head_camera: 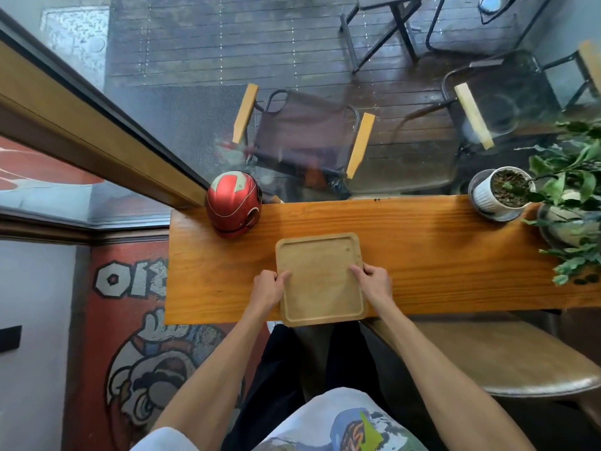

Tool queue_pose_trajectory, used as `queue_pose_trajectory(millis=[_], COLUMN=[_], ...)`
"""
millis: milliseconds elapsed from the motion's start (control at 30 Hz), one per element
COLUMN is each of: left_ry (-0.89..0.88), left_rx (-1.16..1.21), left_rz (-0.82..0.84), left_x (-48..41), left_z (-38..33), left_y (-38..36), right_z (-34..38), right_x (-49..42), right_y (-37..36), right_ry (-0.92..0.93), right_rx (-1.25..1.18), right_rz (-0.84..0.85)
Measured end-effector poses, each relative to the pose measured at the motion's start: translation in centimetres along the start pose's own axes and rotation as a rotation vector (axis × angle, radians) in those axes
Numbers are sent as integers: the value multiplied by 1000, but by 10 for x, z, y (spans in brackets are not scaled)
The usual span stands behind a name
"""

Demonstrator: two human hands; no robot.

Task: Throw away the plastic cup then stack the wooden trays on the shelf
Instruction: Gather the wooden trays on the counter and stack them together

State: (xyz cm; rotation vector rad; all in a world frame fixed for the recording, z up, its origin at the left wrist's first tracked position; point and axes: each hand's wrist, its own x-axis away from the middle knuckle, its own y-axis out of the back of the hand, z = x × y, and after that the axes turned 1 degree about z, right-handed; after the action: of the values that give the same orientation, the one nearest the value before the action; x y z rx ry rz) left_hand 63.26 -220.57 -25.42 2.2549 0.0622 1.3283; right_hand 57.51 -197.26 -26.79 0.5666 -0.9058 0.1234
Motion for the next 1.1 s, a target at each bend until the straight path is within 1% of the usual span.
queue_pose_trajectory(millis=[100,267,367,467,567,667,833,900,933,1000,1033,1100], left_ry=[17,5,41,78,76,98,38,9,-6,-54,-89,-77], left_rx=[44,85,172,267,276,232,197,162,102,-61,-105,-74], left_rz=[-62,-107,-154,-52,30,46,-5,-7,-35,-147,-200,-192], left_x=[1,-3,-7,-6,-7,-18,-11,-7,-6,-1,0,1], left_z=[-2,0,4,-2,-5,3,-2,-3,-1,3,5,7], left_y=[-5,-6,-3,-6,-8,-12,-10,-9,-9,-7,-8,-10], right_z=[-2,1,0,-2,-4,-1,2,3,1,-6,-9,-10], right_x=[-2,1,-1,5,11,14,12,12,12,12,13,11], right_y=[-4,-5,-2,-8,-15,-18,-18,-15,-13,-6,-2,1], right_ry=[-30,-22,-69,-162,-147,-156,-184,-146,-92,50,111,153], right_rx=[-15,-8,-91,-118,-116,-114,-89,-15,95,422,528,533], right_rz=[-14,-34,-28,-5,-28,-26,-20,-14,-34,-119,-158,-159])
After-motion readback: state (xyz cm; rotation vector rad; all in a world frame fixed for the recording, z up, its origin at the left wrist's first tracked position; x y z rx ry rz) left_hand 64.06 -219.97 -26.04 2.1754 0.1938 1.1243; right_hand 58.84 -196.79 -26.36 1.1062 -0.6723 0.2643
